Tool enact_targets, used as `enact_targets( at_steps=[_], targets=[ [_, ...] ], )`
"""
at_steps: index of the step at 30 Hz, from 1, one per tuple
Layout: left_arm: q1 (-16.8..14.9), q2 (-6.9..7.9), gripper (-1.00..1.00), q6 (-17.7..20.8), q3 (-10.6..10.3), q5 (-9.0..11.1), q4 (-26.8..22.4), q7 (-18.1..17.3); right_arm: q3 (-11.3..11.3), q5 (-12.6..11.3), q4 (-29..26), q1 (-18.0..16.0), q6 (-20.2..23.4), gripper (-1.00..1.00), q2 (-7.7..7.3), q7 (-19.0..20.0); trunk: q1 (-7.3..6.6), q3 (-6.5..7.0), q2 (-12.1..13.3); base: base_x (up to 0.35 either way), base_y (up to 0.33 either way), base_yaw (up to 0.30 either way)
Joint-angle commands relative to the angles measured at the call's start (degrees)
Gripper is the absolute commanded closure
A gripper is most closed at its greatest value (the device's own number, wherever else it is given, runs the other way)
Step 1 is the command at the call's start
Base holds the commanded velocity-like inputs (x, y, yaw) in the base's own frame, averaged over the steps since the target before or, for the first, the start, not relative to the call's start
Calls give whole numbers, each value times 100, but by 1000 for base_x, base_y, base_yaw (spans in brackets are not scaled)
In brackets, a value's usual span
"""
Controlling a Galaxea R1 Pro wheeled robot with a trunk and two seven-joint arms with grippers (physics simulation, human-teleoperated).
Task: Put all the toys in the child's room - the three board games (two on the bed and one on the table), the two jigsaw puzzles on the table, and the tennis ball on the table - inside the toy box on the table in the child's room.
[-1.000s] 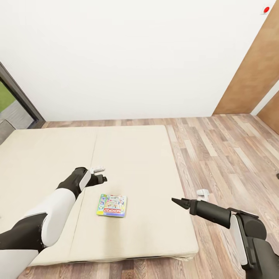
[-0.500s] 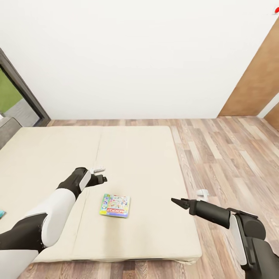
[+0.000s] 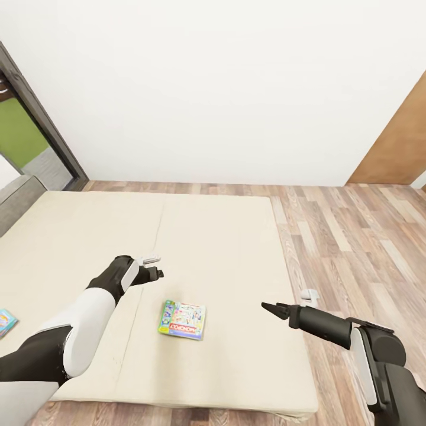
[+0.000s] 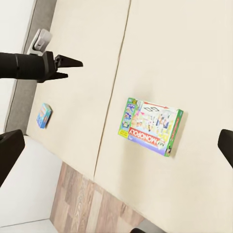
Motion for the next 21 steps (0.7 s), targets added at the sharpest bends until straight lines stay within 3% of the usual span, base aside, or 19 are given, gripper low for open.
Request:
enact_targets(
  at_steps=[1,21],
  targets=[
    [-3,-3,-100,29,27,-1,-7,8,-5,-15,-2,-4,44,-100,1,10,3,-8,-8,16,0,15],
    [-2,-12,-100,29,27,-9,-15,16,-5,-15,-2,-4,41,-100,8,10,3,-8,-8,73,0,3]
  ],
)
